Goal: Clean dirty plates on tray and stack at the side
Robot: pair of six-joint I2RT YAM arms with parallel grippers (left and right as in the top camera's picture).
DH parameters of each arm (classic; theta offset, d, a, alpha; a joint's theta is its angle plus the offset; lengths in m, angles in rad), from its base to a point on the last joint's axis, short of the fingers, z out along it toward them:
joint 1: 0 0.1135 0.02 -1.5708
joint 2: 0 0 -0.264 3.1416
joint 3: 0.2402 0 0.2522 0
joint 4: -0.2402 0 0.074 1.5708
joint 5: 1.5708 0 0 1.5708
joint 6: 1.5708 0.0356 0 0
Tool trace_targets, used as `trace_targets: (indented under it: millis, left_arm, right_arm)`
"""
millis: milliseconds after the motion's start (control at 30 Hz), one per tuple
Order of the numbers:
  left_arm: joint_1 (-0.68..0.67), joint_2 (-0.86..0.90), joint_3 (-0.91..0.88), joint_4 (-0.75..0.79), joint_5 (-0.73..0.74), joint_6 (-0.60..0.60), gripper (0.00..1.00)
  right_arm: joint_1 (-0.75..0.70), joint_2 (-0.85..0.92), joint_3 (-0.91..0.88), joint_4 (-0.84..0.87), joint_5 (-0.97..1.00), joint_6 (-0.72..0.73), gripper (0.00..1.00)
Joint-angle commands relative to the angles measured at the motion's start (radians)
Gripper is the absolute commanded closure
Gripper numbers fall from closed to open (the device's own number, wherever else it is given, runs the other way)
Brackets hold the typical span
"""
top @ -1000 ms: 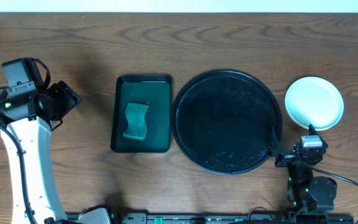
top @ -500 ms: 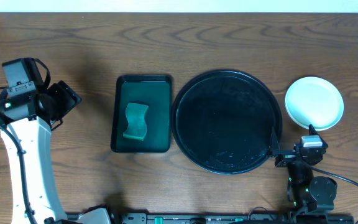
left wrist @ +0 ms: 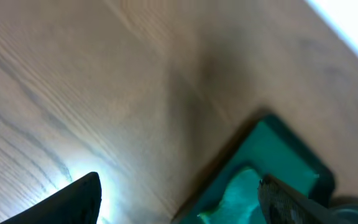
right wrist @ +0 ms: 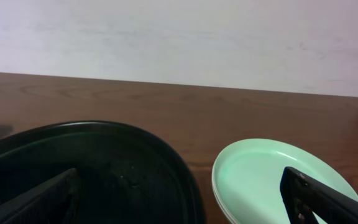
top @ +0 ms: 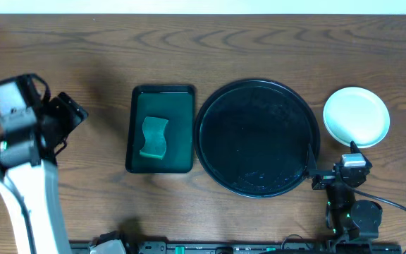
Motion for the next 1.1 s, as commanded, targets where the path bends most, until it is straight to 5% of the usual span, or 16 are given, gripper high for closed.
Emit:
trace_targets:
  millis: [0, 467, 800, 1067]
  left_arm:
    - [-0.011, -0.123, 0.014, -0.003, -0.01, -0.006, 0.19]
    - [-0.109, -0.643, 0.014, -0.003, -0.01, -0.006, 0.19]
    - [-0.113, -0.792, 0.01, -0.026, -0.01, -0.006, 0.19]
    - [-0.167, -0.926, 0.01, -0.211, -0.011, 0.026, 0.19]
  right_arm:
    - [0.009, -0.006, -0.002, -0.005, 0.014, 0.014, 0.01]
    - [0.009, -0.006, -0.002, -0.005, 0.014, 0.014, 0.01]
    - [0.009, -0.006, -0.002, -0.005, 0.014, 0.014, 0.01]
    - [0.009, -0.006, -0.002, -0.005, 0.014, 0.014, 0.01]
